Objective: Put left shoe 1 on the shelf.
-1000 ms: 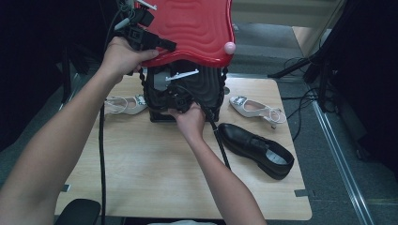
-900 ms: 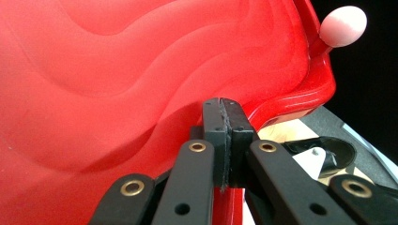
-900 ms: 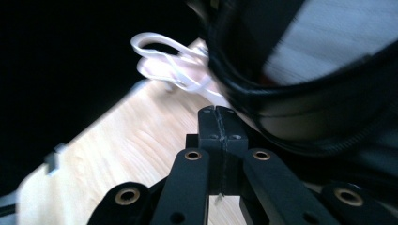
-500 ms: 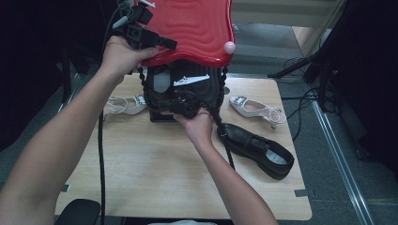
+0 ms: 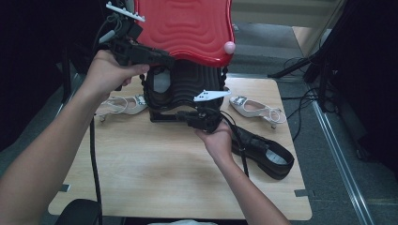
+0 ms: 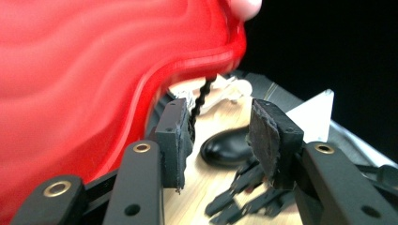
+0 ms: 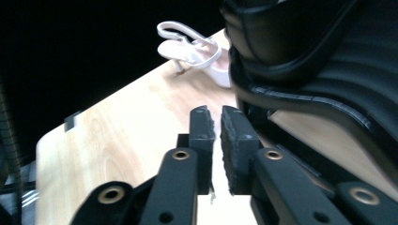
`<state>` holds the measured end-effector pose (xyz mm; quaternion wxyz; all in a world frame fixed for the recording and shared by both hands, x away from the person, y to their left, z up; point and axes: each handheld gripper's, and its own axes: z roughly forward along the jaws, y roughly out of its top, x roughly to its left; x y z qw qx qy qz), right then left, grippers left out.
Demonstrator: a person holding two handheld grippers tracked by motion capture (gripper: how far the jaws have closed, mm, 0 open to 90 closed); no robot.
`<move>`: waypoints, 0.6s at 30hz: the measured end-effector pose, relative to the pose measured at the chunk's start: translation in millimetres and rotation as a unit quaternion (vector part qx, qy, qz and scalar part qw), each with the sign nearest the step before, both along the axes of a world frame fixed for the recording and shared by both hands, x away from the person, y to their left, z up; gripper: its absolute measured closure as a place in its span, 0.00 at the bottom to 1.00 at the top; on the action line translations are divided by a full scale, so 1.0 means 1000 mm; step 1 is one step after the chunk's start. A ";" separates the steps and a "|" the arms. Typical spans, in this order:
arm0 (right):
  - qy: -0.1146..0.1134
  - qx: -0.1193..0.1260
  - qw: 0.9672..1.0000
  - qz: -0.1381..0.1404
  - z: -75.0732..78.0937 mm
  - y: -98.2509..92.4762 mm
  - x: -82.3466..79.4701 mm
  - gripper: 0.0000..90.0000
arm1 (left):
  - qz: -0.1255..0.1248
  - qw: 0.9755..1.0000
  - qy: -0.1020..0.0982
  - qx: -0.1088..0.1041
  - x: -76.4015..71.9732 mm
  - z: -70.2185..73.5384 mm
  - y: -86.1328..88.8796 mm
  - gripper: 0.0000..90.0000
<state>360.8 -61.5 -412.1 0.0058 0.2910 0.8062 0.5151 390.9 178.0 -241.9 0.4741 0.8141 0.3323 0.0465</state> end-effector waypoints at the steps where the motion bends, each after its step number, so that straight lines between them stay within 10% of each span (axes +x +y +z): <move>1: 0.017 0.011 1.000 0.008 -0.002 -0.003 0.000 0.98 | 0.001 1.000 0.000 0.009 -0.002 -0.004 -0.001 0.62; 12: 0.076 0.020 0.995 0.053 -0.016 -0.022 -0.013 0.89 | -0.015 1.000 0.015 -0.004 -0.025 -0.047 0.007 0.57; 18: 0.039 0.000 0.999 0.030 -0.016 -0.036 -0.028 0.89 | -0.017 1.000 0.021 -0.006 -0.033 -0.065 0.011 0.54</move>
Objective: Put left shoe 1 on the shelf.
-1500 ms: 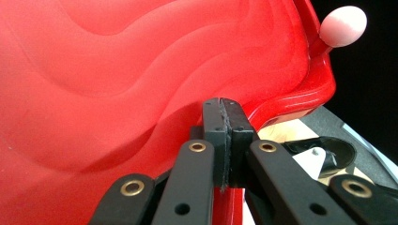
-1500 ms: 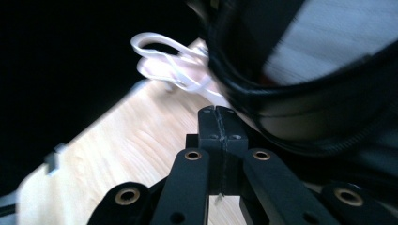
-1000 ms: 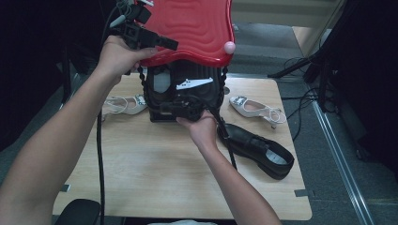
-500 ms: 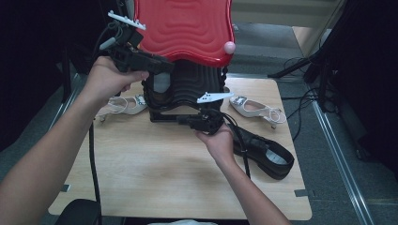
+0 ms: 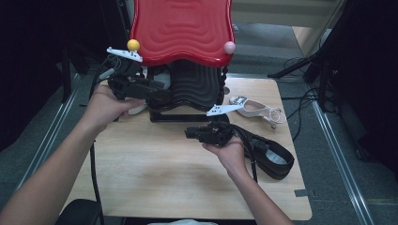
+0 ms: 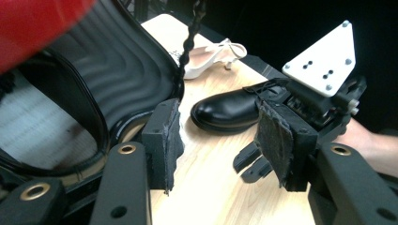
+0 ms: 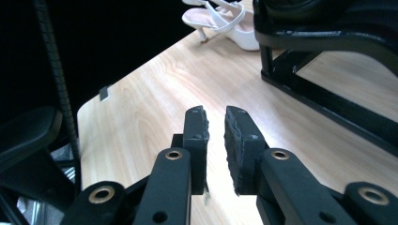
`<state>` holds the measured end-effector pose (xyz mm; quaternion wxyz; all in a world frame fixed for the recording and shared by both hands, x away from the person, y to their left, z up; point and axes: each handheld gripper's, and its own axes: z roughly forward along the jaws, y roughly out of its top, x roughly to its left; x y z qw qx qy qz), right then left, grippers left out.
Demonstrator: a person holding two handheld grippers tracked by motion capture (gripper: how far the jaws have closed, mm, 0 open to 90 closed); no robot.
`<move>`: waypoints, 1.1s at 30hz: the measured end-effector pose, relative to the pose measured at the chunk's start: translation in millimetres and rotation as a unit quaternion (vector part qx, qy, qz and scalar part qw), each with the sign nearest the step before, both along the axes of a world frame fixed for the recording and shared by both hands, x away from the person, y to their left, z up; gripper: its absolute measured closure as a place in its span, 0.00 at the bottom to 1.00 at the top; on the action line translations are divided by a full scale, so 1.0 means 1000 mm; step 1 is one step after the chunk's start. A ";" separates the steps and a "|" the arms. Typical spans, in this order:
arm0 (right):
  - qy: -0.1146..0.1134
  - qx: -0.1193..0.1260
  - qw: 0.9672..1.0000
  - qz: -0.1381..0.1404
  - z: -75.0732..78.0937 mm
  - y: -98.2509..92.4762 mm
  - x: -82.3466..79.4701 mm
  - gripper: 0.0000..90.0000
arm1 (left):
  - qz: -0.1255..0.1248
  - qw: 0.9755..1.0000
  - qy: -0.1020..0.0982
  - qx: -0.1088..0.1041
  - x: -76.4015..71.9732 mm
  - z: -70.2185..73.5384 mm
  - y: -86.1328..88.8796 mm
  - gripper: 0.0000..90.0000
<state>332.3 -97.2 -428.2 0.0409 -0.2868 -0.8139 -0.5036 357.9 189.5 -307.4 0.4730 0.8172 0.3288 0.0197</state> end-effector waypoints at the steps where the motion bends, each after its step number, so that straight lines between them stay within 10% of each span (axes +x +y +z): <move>1: 0.009 0.008 1.000 0.008 -0.001 -0.003 -0.002 0.89 | -0.001 1.000 0.003 -0.001 -0.001 -0.004 0.001 0.53; 13: -0.035 -0.008 0.999 -0.009 -0.013 -0.037 -0.030 0.79 | 0.008 0.999 0.040 0.000 -0.007 -0.060 0.001 0.52; 33: 0.005 -0.038 0.999 -0.036 -0.032 -0.090 -0.050 0.79 | -0.012 0.997 0.073 0.011 -0.050 -0.132 -0.005 0.50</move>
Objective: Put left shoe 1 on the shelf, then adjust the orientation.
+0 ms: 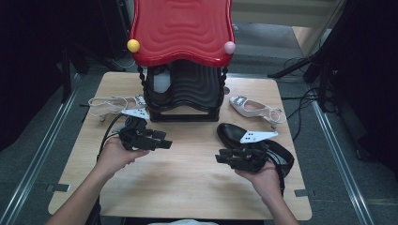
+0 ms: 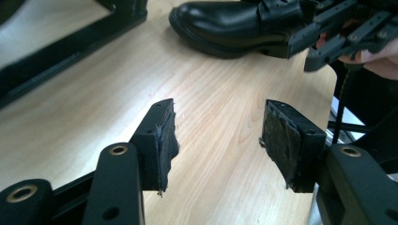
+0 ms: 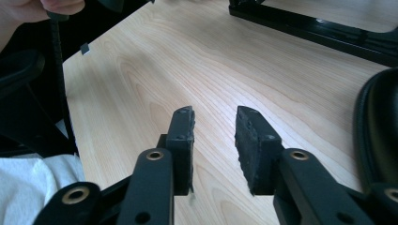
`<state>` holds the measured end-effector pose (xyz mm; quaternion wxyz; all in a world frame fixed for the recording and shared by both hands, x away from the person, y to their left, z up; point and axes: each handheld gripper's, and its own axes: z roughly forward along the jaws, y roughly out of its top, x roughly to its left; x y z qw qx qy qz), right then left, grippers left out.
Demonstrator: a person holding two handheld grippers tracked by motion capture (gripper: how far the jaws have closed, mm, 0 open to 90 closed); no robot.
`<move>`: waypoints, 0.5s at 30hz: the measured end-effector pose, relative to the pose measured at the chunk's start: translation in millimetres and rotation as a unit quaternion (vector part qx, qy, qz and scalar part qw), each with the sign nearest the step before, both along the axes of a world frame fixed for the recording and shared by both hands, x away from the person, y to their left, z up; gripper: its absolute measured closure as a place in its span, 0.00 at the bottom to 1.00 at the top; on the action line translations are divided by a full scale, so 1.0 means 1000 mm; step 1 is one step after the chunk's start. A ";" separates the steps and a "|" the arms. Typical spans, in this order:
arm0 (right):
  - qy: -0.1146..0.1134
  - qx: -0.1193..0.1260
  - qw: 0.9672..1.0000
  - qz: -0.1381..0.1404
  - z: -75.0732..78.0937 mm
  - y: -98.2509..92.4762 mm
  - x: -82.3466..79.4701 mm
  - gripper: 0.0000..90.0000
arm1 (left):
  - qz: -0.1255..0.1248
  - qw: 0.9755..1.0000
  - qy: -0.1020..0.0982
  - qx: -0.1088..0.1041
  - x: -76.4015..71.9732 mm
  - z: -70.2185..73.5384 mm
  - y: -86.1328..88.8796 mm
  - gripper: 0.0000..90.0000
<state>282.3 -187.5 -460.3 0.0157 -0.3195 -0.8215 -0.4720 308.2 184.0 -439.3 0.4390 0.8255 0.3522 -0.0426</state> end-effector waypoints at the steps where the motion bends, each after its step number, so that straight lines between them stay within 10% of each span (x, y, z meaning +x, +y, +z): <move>1: -0.005 -0.005 1.000 -0.002 0.001 -0.003 -0.001 0.79 | -0.001 1.000 0.002 -0.002 -0.001 -0.002 0.000 0.50; 15: 0.007 -0.024 0.998 -0.063 0.004 -0.057 -0.001 0.78 | -0.007 1.000 0.002 0.000 -0.009 -0.014 -0.008 0.50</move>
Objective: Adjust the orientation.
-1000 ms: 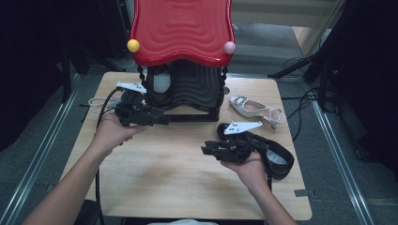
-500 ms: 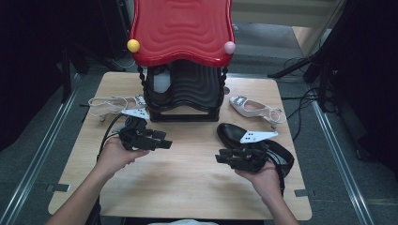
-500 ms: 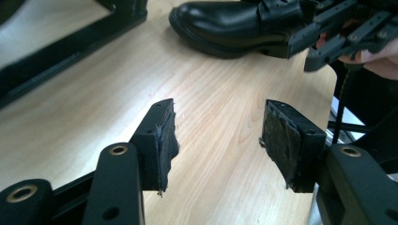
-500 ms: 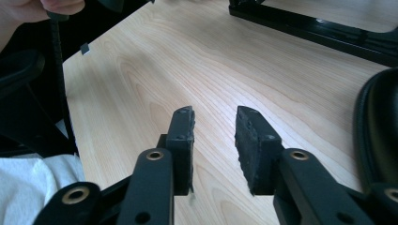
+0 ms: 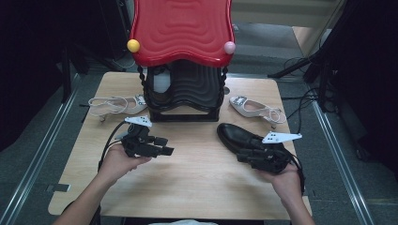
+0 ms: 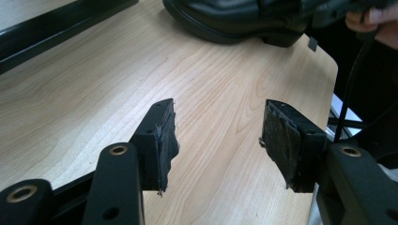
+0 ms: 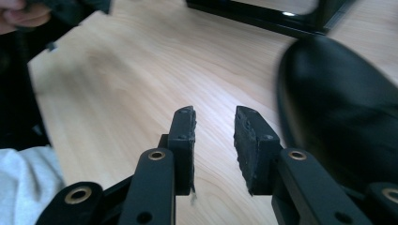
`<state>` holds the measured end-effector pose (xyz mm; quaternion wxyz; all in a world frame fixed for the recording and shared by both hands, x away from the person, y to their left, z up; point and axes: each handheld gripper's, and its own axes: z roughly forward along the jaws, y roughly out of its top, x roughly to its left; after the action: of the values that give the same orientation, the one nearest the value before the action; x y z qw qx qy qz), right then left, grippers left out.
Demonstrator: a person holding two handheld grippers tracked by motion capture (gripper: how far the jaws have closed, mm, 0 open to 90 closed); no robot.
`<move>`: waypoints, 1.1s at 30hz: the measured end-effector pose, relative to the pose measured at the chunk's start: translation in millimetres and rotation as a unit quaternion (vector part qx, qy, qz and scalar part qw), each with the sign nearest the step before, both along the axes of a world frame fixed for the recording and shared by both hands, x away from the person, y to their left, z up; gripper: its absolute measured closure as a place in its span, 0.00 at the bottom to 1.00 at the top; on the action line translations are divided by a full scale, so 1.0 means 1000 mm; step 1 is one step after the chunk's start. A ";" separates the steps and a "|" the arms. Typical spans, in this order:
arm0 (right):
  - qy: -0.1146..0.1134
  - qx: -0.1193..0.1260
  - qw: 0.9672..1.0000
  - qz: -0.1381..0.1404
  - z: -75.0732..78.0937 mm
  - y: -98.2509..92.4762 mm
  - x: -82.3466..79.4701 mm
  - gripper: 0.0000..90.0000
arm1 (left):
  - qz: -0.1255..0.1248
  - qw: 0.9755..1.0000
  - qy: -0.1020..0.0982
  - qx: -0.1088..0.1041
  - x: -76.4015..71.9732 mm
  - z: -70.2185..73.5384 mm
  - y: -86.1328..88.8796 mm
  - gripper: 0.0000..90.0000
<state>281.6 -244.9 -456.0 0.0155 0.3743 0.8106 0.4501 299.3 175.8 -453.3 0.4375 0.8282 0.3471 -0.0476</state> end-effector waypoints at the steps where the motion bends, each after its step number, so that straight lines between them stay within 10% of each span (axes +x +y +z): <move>1: 0.000 -0.001 1.000 -0.006 0.000 -0.005 0.001 0.79 | -0.003 1.000 -0.001 0.003 0.000 0.000 -0.001 0.50; 20: 0.037 -0.043 0.995 -0.080 0.004 -0.069 -0.001 0.77 | -0.005 1.000 -0.004 0.011 -0.003 -0.002 -0.005 0.50; 33: 0.076 -0.069 0.991 -0.084 -0.011 -0.041 0.027 0.76 | 0.000 1.000 -0.003 0.008 -0.001 -0.003 -0.003 0.50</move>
<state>309.0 -285.6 -467.4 0.0172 0.4720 0.8042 0.3607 297.9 172.4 -456.4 0.4321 0.8317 0.3460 -0.0427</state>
